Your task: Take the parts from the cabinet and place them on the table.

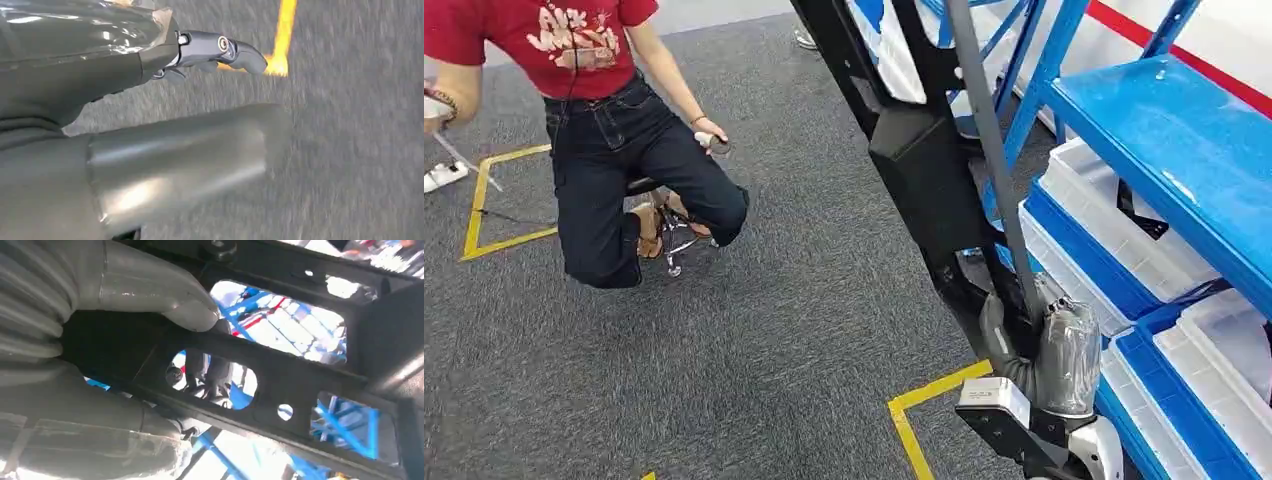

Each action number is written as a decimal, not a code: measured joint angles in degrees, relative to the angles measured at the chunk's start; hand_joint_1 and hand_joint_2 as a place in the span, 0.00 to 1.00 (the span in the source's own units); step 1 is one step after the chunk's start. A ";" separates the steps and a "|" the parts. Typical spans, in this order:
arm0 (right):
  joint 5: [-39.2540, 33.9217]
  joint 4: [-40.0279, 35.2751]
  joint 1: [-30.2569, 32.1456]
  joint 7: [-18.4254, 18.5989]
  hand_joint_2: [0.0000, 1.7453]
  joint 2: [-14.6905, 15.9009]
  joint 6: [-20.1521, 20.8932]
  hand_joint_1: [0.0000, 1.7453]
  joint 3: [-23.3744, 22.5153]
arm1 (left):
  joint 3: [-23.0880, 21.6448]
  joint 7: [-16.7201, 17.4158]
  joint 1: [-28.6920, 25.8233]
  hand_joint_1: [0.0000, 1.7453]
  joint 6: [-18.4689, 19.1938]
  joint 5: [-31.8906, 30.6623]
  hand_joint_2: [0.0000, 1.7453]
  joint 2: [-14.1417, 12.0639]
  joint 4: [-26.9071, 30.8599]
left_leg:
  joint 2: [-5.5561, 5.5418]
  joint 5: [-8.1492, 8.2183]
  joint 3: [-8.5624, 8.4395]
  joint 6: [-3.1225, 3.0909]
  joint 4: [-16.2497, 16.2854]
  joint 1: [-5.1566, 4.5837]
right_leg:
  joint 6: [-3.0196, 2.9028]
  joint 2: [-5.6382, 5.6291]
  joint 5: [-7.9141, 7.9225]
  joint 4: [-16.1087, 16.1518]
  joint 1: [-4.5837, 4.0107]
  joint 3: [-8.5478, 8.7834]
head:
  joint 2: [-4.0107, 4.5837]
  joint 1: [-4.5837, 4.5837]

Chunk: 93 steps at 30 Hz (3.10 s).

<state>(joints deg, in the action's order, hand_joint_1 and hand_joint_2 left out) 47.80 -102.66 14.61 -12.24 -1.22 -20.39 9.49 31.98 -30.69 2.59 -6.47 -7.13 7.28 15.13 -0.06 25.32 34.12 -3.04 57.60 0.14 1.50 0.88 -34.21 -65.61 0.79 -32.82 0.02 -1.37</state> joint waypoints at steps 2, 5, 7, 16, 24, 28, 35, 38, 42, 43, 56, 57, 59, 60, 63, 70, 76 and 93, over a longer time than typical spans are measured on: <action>-0.02 0.00 0.10 0.00 1.00 0.02 0.02 0.98 -0.04 | 0.17 0.00 -0.03 0.00 0.02 0.00 0.00 0.00 0.00 | -1.76 -0.03 0.13 -0.06 0.02 -0.06 | -0.22 -0.66 -3.05 -8.74 -0.03 -4.33 | 0.00 -0.03; 0.00 0.00 0.11 0.00 1.00 0.07 0.02 0.98 -0.13 | 0.48 0.02 -0.27 0.00 0.04 0.00 0.00 0.09 0.00 | -4.74 -0.07 0.00 -0.02 0.15 -0.02 | 1.34 -0.91 -0.24 -5.48 0.07 -3.52 | 0.00 0.00; 0.00 0.00 0.12 0.00 1.00 0.07 0.02 0.98 -0.17 | 0.53 0.02 -0.26 0.00 0.04 0.00 0.00 0.11 0.00 | -6.54 0.00 -0.08 0.27 0.46 0.10 | 2.51 -3.73 4.24 5.08 0.65 1.36 | 0.00 -0.05; -0.35 -0.22 0.13 -0.22 1.00 -0.44 0.35 0.98 -0.52 | 0.65 -0.02 -0.53 0.00 0.18 -0.06 0.00 0.24 0.07 | -0.55 6.11 6.53 2.97 11.97 0.10 | -1.17 -0.12 5.28 7.59 0.49 2.35 | 0.00 0.39; -0.70 -0.33 0.10 -0.52 1.00 -0.96 1.27 0.98 -0.70 | 2.32 -0.31 -0.61 0.00 0.66 -1.33 0.00 0.42 0.42 | 4.64 1.11 0.37 2.46 1.53 -0.21 | -0.53 5.83 4.34 7.43 -0.83 2.82 | 0.00 0.30; -0.68 -0.52 -0.10 -0.94 1.00 -1.27 1.40 0.98 -0.74 | 3.21 -0.31 -0.85 0.00 0.68 -1.99 0.00 0.44 0.48 | 1.59 0.75 0.14 0.99 0.88 -0.62 | 0.53 8.17 3.85 7.63 -0.63 3.40 | 0.00 0.10; -0.46 -0.63 -0.04 -0.96 1.00 -1.25 2.27 0.98 -0.90 | 3.80 -0.22 -0.88 0.00 0.83 -2.36 0.00 0.72 0.74 | -4.22 0.34 0.07 0.09 0.57 -0.13 | 0.58 -0.76 -0.88 -7.62 -0.15 -5.18 | 0.00 -0.20; -0.46 -0.66 -0.12 -0.96 1.00 -1.25 2.29 0.98 -0.87 | 3.87 -0.22 -0.90 0.00 0.85 -2.58 0.00 0.85 0.74 | -6.72 0.44 -0.20 0.45 0.80 0.06 | 2.18 -4.40 5.15 6.18 0.56 1.18 | 0.00 -0.20; -1.49 -0.96 -0.07 -1.40 1.00 -1.29 2.49 0.98 -1.01 | 4.42 -0.26 -1.50 0.00 1.07 -3.10 0.00 0.83 0.79 | -8.38 0.13 0.40 1.76 0.60 0.07 | 0.24 -3.89 5.50 7.03 -0.11 1.53 | 0.00 -0.18; -2.44 -1.07 -0.06 -1.70 1.00 -1.35 2.73 0.98 -1.01 | 4.55 -0.33 -1.74 0.00 1.25 -3.28 0.00 0.72 0.79 | -8.83 0.15 0.54 1.96 0.79 0.07 | -0.23 -3.41 5.82 7.27 0.60 1.56 | 0.00 -0.20; -3.69 -1.64 1.02 -2.47 1.00 -1.75 2.45 0.98 -1.64 | 4.77 -0.20 -1.48 0.00 1.77 -5.99 0.00 1.07 0.85 | 0.43 1.51 -0.29 1.54 1.12 -0.62 | -0.78 0.17 5.50 7.22 -0.43 1.55 | 0.00 0.30; -3.76 -1.64 1.07 -2.49 1.00 -1.75 2.43 0.98 -1.64 | 4.83 -0.20 -1.52 0.00 1.77 -5.99 0.00 1.07 0.83 | 0.35 1.52 -0.29 1.30 1.12 -0.81 | -0.47 0.22 5.62 7.38 -0.20 1.58 | 0.00 0.30; -3.89 -1.68 1.09 -2.62 1.00 -1.64 2.34 0.98 -1.70 | 4.92 -0.15 -1.50 0.00 1.79 -6.03 0.00 1.14 0.81 | 0.22 0.56 -1.05 0.41 -0.35 -0.07 | 0.13 0.23 5.25 6.91 -0.40 1.26 | 0.00 0.32; -3.96 -1.68 1.14 -2.73 1.00 -1.44 2.29 0.98 -1.77 | 5.01 -0.15 -1.36 0.00 1.81 -6.10 0.00 1.09 0.81 | 0.18 0.35 -1.18 0.00 -0.61 -0.19 | -0.12 -0.11 3.79 4.66 -0.45 0.27 | 0.00 0.26; -4.52 -1.47 1.21 -2.97 1.00 -1.09 1.86 0.98 -1.81 | 5.31 -0.11 -1.31 0.00 1.81 -6.10 0.00 1.03 0.72 | 0.00 0.27 -0.90 -0.12 -0.58 -0.17 | -0.56 -0.64 -1.43 -8.26 -0.18 -5.99 | 0.00 0.04; -4.74 -1.22 1.55 -3.10 1.00 -0.72 1.62 0.98 -1.79 | 5.73 0.02 -1.31 0.00 1.84 -6.12 0.00 0.87 0.46 | -0.87 0.69 -0.65 1.21 0.52 -0.37 | 1.46 -0.87 5.43 7.88 0.64 1.92 | 0.00 0.08; -4.76 -1.20 1.53 -3.10 1.00 -0.68 1.18 0.98 -1.86 | 5.75 -0.24 -1.46 0.00 2.03 -6.19 0.00 0.72 0.26 | -0.82 0.26 -0.53 -0.37 0.13 -0.24 | 0.83 -0.86 5.78 7.83 0.31 2.05 | 0.00 0.13; -5.27 -0.74 0.96 -2.29 1.00 -0.07 -0.42 0.98 -1.20 | 5.88 0.07 -1.59 0.00 2.23 -8.52 0.00 0.24 -0.28 | -1.08 0.65 -2.21 -0.48 -2.11 0.32 | 1.36 -0.90 -1.27 -8.84 0.39 -5.49 | 0.00 -0.22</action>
<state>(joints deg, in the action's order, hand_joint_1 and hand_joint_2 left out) 42.53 -103.40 15.57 -14.53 -1.29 -20.81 8.28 37.86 -30.62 1.00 -4.24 -15.65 7.52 14.84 -1.14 25.96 31.91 -3.52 55.49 0.46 2.86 -0.02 -35.49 -74.45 1.17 -38.31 0.02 -1.60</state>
